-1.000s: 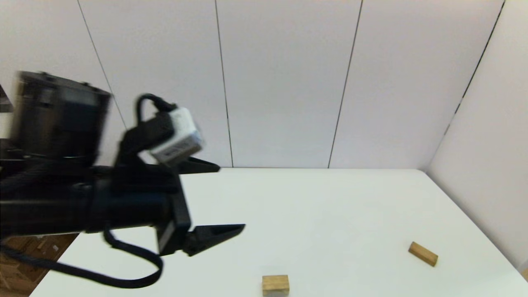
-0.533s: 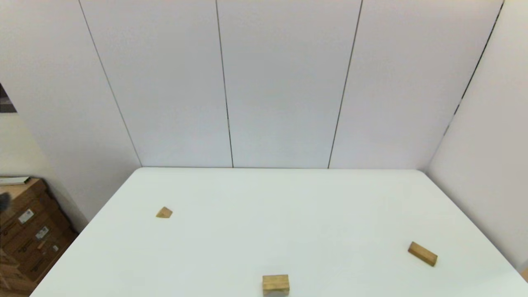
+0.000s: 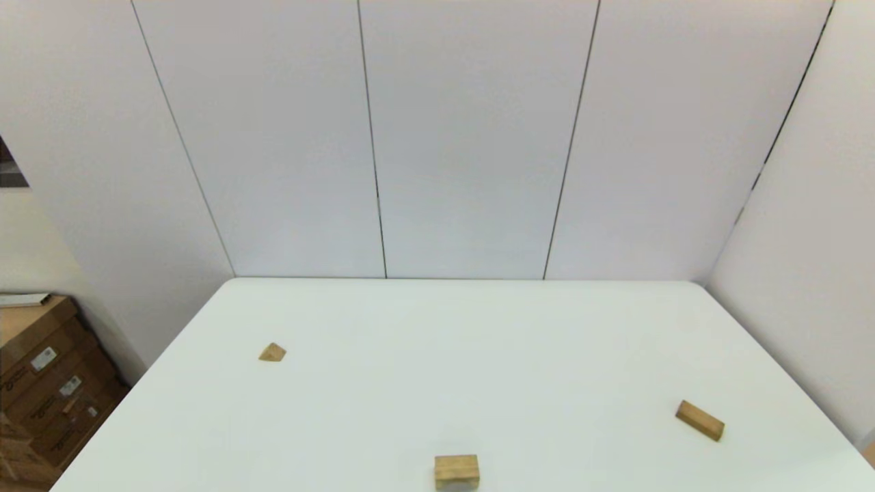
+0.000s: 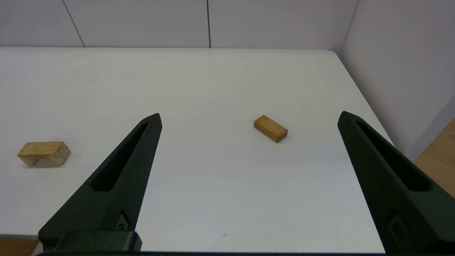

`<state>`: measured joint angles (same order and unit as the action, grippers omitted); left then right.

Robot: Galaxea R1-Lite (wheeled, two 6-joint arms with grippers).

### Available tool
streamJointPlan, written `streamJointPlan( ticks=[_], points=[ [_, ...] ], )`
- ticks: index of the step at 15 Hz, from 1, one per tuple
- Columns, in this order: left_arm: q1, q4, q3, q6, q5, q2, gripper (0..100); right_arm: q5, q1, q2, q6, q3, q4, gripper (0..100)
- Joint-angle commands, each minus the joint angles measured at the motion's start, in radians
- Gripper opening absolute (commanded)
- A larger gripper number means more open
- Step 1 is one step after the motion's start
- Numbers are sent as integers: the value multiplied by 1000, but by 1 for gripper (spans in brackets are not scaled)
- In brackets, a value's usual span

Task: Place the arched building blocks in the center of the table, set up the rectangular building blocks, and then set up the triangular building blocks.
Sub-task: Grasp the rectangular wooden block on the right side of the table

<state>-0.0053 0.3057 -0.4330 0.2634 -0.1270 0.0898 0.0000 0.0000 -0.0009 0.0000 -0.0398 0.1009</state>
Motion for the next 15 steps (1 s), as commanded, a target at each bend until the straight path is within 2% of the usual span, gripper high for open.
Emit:
streamJointPlan(
  ticks=[1, 3, 4, 6, 8, 9, 11, 13, 14, 15],
  points=[
    [4, -119, 240, -62, -8, -90, 100, 0, 0, 1, 0, 0, 0, 100],
    [2, -301, 396, -72, -5, -90, 100, 0, 0, 1, 0, 0, 0, 100],
    [4, -398, 431, -96, 38, -90, 100, 0, 0, 1, 0, 0, 0, 100],
    [2, -363, 431, -147, 56, -90, 100, 0, 0, 1, 0, 0, 0, 100],
    [4, -284, 428, -158, 113, -90, 100, 11, 0, 1, -29, 0, 0, 100],
    [2, -298, 431, -181, 115, -88, 100, 11, 0, 1, -46, 1, 0, 100],
    [2, -303, 431, -191, 118, -90, 100, 9, 0, 1, -38, 1, 0, 100],
    [4, -303, 431, -196, 118, -88, 100, -9, 0, 7, -8, -37, 11, 100],
    [4, -303, 431, -194, 118, -88, 100, -23, 0, 65, 21, -124, 26, 100],
    [4, -303, 431, -190, 118, -90, 100, -32, 0, 177, 81, -206, 46, 100]
  ],
)
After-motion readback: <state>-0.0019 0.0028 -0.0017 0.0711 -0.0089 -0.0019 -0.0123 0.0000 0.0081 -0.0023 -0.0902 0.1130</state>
